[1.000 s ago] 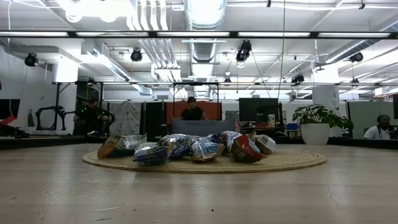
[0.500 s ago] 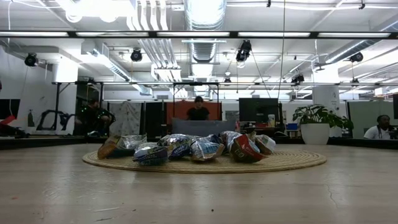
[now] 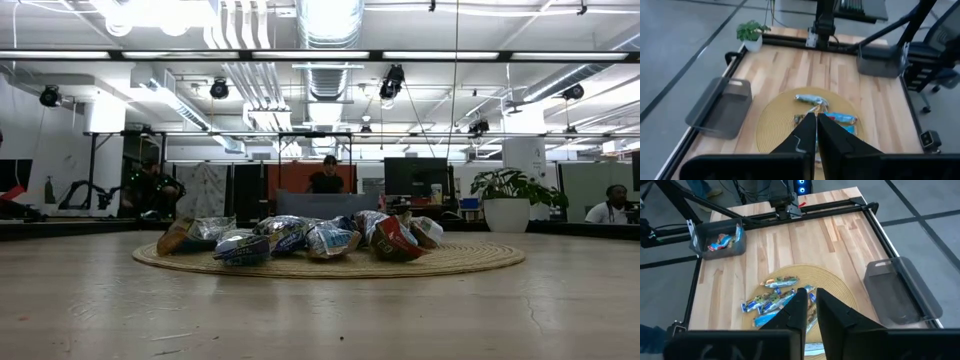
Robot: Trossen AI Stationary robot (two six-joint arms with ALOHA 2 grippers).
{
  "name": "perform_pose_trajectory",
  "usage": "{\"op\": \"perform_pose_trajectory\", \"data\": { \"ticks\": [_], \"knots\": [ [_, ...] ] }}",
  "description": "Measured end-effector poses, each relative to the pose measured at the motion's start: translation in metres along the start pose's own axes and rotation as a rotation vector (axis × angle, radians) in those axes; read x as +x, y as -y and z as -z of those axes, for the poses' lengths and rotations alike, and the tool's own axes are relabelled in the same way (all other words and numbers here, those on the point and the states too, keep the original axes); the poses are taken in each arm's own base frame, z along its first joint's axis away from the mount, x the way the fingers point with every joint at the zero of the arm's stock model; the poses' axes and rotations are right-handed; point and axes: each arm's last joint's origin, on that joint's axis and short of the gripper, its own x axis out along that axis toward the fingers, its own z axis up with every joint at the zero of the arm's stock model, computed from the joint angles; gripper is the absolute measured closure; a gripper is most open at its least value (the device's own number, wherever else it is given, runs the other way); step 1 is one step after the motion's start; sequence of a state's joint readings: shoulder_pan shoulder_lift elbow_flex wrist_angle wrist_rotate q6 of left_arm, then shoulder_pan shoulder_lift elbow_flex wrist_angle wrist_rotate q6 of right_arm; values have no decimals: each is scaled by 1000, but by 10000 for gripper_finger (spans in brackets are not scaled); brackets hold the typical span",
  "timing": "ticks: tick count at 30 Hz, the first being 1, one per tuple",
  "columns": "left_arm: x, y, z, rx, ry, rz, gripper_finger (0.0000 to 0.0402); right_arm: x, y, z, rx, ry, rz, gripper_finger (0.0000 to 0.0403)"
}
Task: Pick and place Granola Bars by type
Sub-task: Put the red granola bar into the left black bin
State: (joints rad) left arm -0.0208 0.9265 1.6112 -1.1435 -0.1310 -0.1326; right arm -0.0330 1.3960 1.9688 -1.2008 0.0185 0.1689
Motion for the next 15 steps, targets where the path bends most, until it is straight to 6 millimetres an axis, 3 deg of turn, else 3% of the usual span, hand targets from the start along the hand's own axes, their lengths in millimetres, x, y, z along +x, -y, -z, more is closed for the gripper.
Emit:
{"op": "perform_pose_trajectory", "data": {
  "ticks": [6,15],
  "knots": [
    [-15,-2,-1,-8,47,6,401,7,1,3,42,-26,8,341],
    [-21,-3,3,0,32,4,401,24,-8,11,36,-84,-23,275]
  ]
}}
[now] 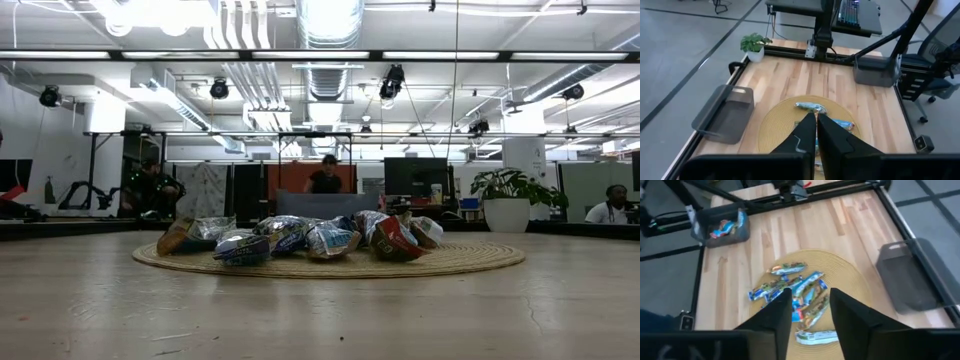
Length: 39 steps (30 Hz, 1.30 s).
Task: Pick and place Granola Bars by type
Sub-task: Put the red granola bar into the left black bin
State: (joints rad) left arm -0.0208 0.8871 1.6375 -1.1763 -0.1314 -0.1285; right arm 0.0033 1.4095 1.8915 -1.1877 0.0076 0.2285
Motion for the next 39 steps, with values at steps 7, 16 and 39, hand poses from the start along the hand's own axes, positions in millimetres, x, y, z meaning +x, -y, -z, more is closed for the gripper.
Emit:
{"op": "perform_pose_trajectory", "data": {
  "ticks": [7,16,39],
  "knots": [
    [0,0,1,2,-11,-1,402,26,-10,-2,-75,-54,-31,209],
    [-1,0,2,-3,-13,-2,402,64,-14,-3,-24,-148,-18,139],
    [-17,-4,12,22,-20,-18,402,177,-56,25,507,-424,107,149]
  ]
}}
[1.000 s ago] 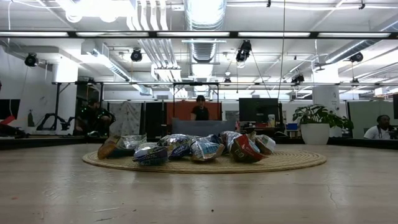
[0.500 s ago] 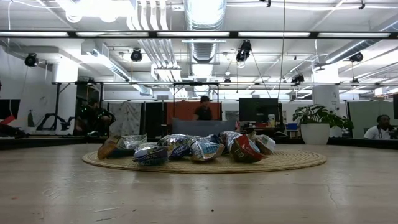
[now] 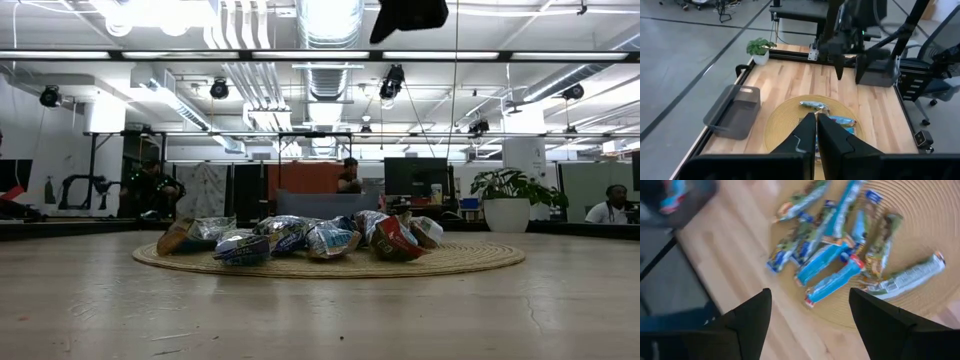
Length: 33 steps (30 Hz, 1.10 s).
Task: Pick and place Granola Bars by type
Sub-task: Put the red granola bar into the left black bin
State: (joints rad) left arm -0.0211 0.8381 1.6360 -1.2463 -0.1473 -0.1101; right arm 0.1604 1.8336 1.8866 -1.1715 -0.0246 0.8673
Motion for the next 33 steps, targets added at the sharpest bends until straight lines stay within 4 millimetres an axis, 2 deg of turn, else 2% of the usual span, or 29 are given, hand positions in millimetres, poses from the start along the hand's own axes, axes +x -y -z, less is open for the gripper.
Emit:
{"op": "perform_pose_trajectory", "data": {
  "ticks": [9,16,20,33],
  "knots": [
    [-8,-2,4,-4,5,-8,402,43,-7,6,323,50,160,156],
    [-12,-3,7,0,4,-8,402,82,-15,20,471,5,254,157],
    [-14,-3,8,-10,8,-6,402,101,-15,26,537,-16,301,160],
    [-15,-3,9,-58,10,2,402,140,-7,35,646,-49,387,170]
  ]
}}
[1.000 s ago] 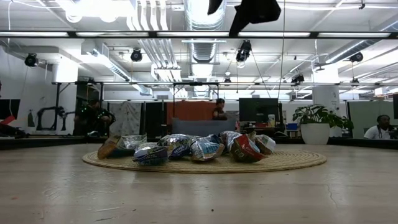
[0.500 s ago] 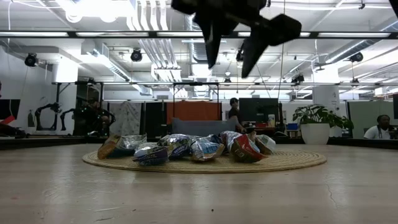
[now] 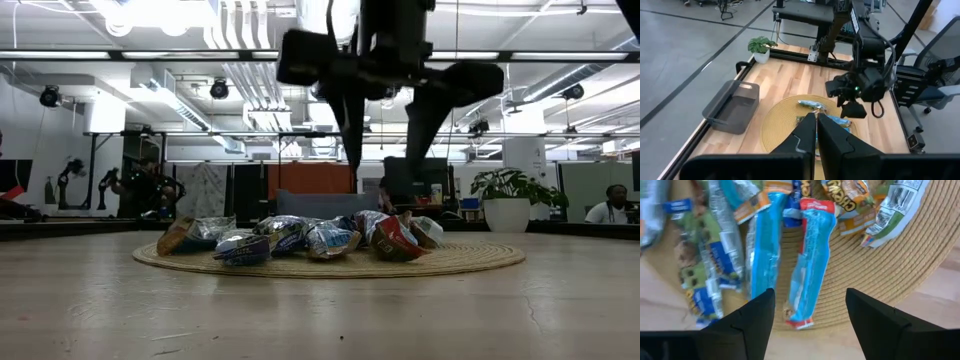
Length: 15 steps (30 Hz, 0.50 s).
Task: Pick and place Granola Bars by type
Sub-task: Put the red granola bar into the left black bin
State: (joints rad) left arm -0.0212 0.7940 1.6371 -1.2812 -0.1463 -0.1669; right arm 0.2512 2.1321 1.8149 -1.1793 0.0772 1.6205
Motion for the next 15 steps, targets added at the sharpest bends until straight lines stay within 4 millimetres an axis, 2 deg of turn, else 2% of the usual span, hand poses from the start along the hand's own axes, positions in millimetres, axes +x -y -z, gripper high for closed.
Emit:
{"op": "perform_pose_trajectory", "data": {
  "ticks": [7,15],
  "knots": [
    [0,0,0,-27,0,-1,402,21,-6,2,62,-2,-25,172],
    [0,0,0,-46,1,0,402,37,2,2,113,2,12,178]
  ]
}}
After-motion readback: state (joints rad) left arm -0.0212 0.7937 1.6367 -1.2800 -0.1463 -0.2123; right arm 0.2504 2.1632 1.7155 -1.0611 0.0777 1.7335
